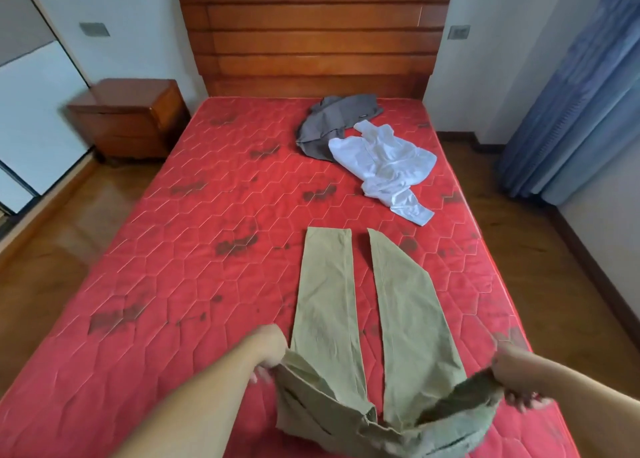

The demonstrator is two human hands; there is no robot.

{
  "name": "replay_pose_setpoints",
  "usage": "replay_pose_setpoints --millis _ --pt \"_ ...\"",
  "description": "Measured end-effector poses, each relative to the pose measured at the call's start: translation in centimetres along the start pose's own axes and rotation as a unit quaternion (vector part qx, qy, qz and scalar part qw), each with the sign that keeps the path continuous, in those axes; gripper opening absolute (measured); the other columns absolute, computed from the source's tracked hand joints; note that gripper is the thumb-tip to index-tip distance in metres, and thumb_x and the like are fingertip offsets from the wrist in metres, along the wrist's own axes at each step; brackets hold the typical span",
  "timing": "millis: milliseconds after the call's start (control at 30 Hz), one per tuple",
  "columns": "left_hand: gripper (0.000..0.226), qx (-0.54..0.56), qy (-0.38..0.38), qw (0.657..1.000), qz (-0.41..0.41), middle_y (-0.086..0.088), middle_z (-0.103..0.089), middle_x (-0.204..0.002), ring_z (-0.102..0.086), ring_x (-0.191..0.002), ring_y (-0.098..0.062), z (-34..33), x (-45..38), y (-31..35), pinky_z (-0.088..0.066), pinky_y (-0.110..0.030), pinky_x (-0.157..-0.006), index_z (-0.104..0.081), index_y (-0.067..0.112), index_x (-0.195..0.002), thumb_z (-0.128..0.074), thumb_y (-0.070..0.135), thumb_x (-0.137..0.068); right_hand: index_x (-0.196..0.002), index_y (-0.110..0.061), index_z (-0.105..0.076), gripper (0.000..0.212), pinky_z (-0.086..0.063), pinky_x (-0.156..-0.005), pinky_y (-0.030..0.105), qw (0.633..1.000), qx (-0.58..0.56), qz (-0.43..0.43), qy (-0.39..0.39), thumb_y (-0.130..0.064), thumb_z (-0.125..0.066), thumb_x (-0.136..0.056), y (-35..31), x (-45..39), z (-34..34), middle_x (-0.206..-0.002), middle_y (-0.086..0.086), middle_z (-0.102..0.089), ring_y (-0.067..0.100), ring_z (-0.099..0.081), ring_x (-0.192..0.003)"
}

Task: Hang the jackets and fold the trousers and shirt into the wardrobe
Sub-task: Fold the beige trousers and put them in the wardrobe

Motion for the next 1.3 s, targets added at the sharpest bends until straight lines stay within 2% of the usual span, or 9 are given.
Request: replay_pose_setpoints --millis 67,200,400,467,567,700,933,1133,1300 --pt "0.045 0.136 0.202 0.968 -0.057 -0.010 -0.071 -0.109 -0.069 -0.087 -0.028 9.6 0.8 3.4 -0.058 -0.037 -0.077 -0.071 0.017 -0.115 -0.038 -0.003 -0.091 -0.079 -0.010 -0.069 0.029 -0.049 -0.045 0.021 0.974 -0.016 0.087 0.209 -0.012 -0.045 -0.095 -5.6 2.6 11.6 -0.061 0.000 -0.069 0.014 -0.063 -0.052" --pt "0.038 0.340 0.471 0.792 -0.186 -0.001 -0.069 -0.119 -0.061 -0.109 -0.024 30.4 11.6 7.3 -0.048 -0.028 -0.095 -0.074 0.023 -0.106 -0.043 0.006 -0.092 -0.099 -0.023 -0.073 0.034 -0.048 -0.034 0.021 0.761 -0.363 0.187 0.504 -0.005 -0.048 -0.085 -7.1 17.7 32.5 -0.082 0.008 -0.066 0.024 -0.062 -0.056" --pt "0.034 0.358 0.631 0.616 -0.306 0.006 -0.068 -0.116 -0.060 -0.107 -0.014 42.8 28.9 9.1 -0.044 -0.022 -0.089 -0.073 0.025 -0.105 -0.042 0.013 -0.095 -0.105 -0.016 -0.068 0.024 -0.037 -0.042 0.000 0.627 -0.310 0.312 0.643 -0.012 -0.052 -0.088 -6.9 36.5 43.5 -0.083 0.003 -0.055 -0.005 -0.054 -0.050" --pt "0.034 0.352 0.644 0.604 -0.310 0.006 -0.068 -0.115 -0.059 -0.105 -0.013 43.0 30.4 9.0 -0.044 -0.021 -0.086 -0.072 0.025 -0.105 -0.042 0.013 -0.095 -0.115 -0.010 -0.066 0.032 -0.037 -0.053 -0.004 0.605 -0.304 0.332 0.657 -0.016 -0.050 -0.088 -6.4 37.8 43.5 -0.093 0.004 -0.056 -0.023 -0.046 -0.049" --pt "0.035 0.349 0.642 0.614 -0.298 0.008 -0.067 -0.114 -0.058 -0.104 -0.012 40.6 29.4 8.4 -0.043 -0.020 -0.087 -0.072 0.026 -0.103 -0.042 0.011 -0.094 -0.114 -0.020 -0.070 0.041 -0.044 -0.051 0.004 0.570 -0.345 0.325 0.671 -0.012 -0.047 -0.082 -4.8 36.4 40.7 -0.100 0.006 -0.068 -0.001 -0.065 -0.069" --pt "0.035 0.312 0.603 0.675 -0.288 0.010 -0.069 -0.111 -0.059 -0.106 -0.012 34.0 23.9 7.7 -0.039 -0.014 -0.085 -0.074 0.021 -0.100 -0.043 0.008 -0.093 -0.104 -0.016 -0.074 0.035 -0.048 -0.091 0.027 0.633 -0.321 0.307 0.634 -0.009 -0.048 -0.081 -4.8 28.8 34.3 -0.103 0.012 -0.073 0.027 -0.065 -0.100" --pt "0.036 0.211 0.436 0.862 -0.147 0.000 -0.071 -0.118 -0.064 -0.107 -0.027 15.3 8.1 1.8 -0.049 -0.032 -0.088 -0.073 0.028 -0.108 -0.047 0.008 -0.092 -0.094 -0.032 -0.071 0.035 -0.053 -0.069 0.034 0.838 -0.214 0.239 0.441 -0.009 -0.048 -0.082 -4.8 9.8 14.9 -0.083 0.002 -0.070 0.028 -0.064 -0.077" --pt "0.037 0.147 0.294 0.941 -0.079 0.004 -0.071 -0.109 -0.064 -0.090 -0.021 2.2 3.0 -2.8 -0.044 -0.026 -0.073 -0.065 0.042 -0.088 -0.046 0.011 -0.092 -0.090 -0.036 -0.069 0.035 -0.054 -0.068 0.031 0.928 -0.106 0.198 0.296 -0.012 -0.044 -0.082 -2.0 2.1 0.7 -0.081 -0.009 -0.068 0.018 -0.065 -0.076" --pt "0.041 0.012 0.129 0.991 -0.043 0.003 -0.071 -0.090 -0.071 -0.084 -0.019 -4.6 3.6 -3.1 -0.042 -0.014 -0.049 -0.074 0.026 -0.100 -0.042 0.002 -0.089 -0.094 -0.015 -0.069 0.027 -0.047 -0.047 0.021 0.978 0.116 0.156 0.077 -0.004 -0.048 -0.081 -0.6 1.1 -7.1 -0.094 0.012 -0.075 0.011 -0.058 -0.049"
Point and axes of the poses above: each hand's wrist, its own x-axis away from the middle knuckle, its own z-axis out of the back of the hand, y = z × x, the point moved 10 cm from there along -x, towards the middle knuckle
